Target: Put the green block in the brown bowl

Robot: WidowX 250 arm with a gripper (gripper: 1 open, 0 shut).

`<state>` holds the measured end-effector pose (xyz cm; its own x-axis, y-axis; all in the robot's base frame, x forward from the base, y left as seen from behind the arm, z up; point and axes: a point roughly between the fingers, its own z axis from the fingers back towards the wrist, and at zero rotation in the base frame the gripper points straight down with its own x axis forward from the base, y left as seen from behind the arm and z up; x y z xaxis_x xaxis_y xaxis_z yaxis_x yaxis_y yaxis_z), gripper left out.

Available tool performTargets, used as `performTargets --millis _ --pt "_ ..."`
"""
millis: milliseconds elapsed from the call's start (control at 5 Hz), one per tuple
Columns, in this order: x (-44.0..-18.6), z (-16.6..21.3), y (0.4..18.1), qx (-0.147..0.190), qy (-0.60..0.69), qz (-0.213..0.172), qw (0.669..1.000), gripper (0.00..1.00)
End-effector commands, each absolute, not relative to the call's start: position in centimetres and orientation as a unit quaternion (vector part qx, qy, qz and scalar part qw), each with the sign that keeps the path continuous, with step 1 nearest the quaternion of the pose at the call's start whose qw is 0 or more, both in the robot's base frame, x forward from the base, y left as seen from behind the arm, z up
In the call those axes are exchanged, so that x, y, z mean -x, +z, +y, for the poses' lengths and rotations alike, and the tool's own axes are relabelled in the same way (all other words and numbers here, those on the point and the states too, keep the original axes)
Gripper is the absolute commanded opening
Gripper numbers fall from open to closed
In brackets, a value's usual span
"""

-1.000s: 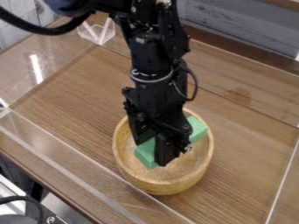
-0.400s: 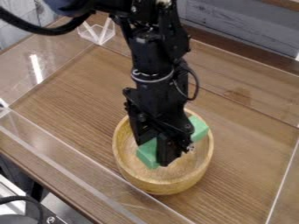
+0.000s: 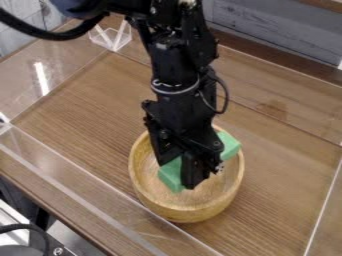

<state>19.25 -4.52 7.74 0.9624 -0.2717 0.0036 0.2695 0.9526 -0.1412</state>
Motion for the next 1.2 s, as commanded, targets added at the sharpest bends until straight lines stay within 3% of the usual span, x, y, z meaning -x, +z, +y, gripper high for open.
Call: performTargets --millis 0,1000 --pt "-19.95 -4.54 8.63 0.072 -0.134 -0.019 0.988 0.0" --pt "-20.39 -4.49 8.3 0.082 -0.125 -0.021 0.989 0.0"
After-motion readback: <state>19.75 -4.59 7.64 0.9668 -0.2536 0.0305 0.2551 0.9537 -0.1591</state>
